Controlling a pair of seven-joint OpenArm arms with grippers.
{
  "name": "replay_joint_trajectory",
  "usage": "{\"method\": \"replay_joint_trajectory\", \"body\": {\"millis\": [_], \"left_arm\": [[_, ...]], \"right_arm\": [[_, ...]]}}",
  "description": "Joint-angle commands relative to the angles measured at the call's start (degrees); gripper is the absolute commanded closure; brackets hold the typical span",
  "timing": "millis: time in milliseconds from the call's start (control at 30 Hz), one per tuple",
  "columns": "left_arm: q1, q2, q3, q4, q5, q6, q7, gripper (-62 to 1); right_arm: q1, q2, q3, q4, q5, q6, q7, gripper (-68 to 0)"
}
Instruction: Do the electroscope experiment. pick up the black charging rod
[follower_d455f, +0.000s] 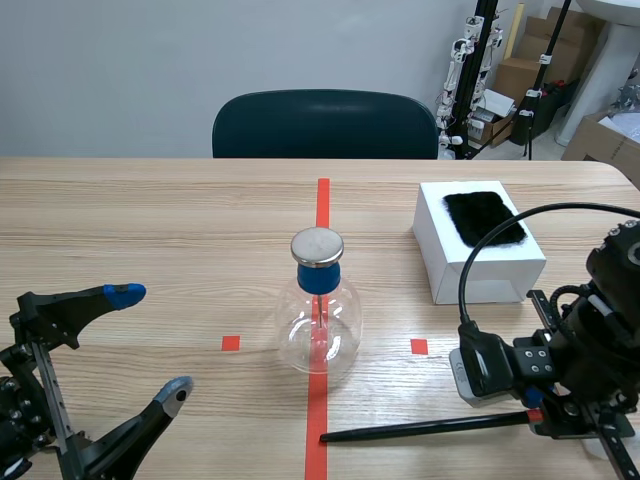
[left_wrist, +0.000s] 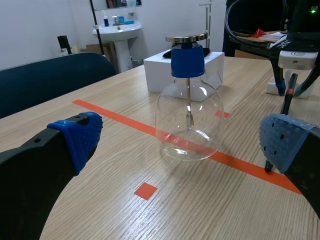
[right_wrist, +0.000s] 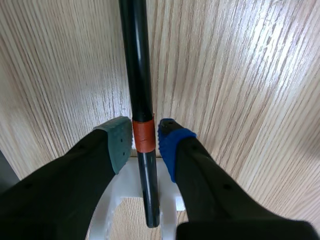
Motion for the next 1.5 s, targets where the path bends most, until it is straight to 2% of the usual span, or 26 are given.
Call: {"method": "replay_joint_trajectory", "body": {"millis": [0, 133, 1000, 1167, 1467], "left_arm": [[-0.2, -0.2, -0.4, 0.7, -0.6, 0.1, -0.8, -62.3], [-0.2, -0.2, -0.4, 0.7, -0.6, 0.1, -0.8, -62.3], [-0.2, -0.2, -0.4, 0.7, -0.6, 0.1, -0.8, -62.3], [-0.2, -0.2, -0.4, 0.7, -0.6, 0.1, -0.8, -62.3], [-0.2, -0.2, -0.4, 0.7, -0.6, 0.1, -0.8, -62.3]], "right_arm": [[0.7, 0.8, 0.7, 0.5, 0.2, 0.3, -0.2, -9.6], [0.7, 0.8, 0.7, 0.5, 0.2, 0.3, -0.2, -0.3], [0.7, 1.0, 0.8, 0.6, -0.3, 0.5, -0.1, -0.6], [0.7, 3.2, 0.8, 3.0, -0.2, 0.5, 1.5, -0.6], [0.7, 7.6, 0.8, 8.6, 0.5, 0.5, 1.6, -0.6]]}}
